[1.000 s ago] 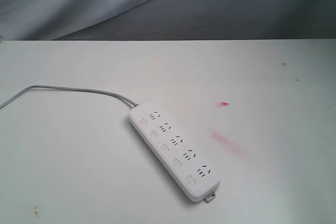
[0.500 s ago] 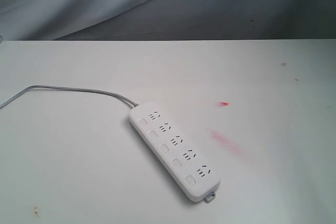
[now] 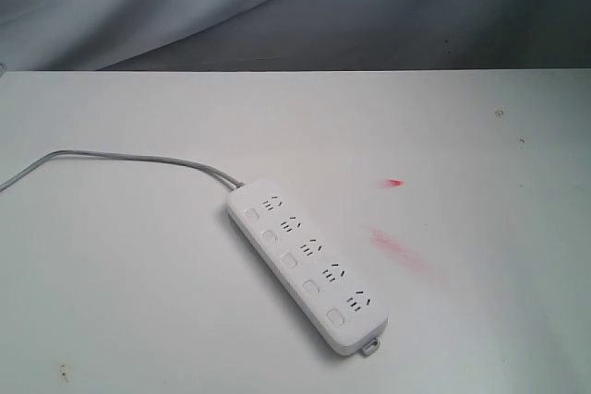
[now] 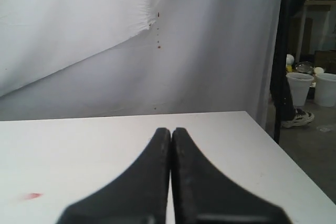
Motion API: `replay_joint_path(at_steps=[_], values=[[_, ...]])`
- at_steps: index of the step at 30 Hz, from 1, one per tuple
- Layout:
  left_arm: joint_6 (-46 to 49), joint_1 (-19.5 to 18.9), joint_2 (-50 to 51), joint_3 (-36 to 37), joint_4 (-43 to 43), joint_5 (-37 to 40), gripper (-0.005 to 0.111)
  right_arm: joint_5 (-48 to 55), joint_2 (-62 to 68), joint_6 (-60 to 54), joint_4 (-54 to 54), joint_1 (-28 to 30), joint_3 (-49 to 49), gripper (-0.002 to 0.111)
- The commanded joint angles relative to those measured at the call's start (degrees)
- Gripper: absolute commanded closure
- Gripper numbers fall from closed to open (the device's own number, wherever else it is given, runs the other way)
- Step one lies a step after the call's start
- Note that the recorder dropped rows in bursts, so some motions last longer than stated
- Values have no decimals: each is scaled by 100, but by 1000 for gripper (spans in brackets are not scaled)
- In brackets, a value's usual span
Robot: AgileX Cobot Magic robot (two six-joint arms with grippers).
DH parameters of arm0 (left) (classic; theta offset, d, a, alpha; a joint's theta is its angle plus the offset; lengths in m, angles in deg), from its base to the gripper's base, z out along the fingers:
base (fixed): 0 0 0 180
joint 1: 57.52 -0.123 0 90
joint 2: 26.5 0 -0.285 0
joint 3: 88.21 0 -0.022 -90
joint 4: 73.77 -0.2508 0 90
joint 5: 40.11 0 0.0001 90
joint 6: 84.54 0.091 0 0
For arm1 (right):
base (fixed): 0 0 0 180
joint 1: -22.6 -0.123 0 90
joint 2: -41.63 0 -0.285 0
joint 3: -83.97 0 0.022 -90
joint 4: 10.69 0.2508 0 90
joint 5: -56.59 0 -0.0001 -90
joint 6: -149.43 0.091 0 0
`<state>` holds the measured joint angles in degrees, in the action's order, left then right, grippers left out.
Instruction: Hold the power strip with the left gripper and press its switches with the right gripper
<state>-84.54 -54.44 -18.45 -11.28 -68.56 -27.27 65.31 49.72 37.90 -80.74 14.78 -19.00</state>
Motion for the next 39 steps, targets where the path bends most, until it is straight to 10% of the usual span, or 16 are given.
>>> replay_joint_path(at_steps=[1, 13, 39], values=[[64, -12, -27, 28, -1, -41, 107, -39, -31, -87, 31, 34, 19, 108], [68, -12, -27, 28, -1, -41, 107, 164, -31, -6609, 5916, 34, 19, 108], [72, -12, -27, 28, -1, -41, 107, -101, -31, -7015, 6493, 34, 19, 108]])
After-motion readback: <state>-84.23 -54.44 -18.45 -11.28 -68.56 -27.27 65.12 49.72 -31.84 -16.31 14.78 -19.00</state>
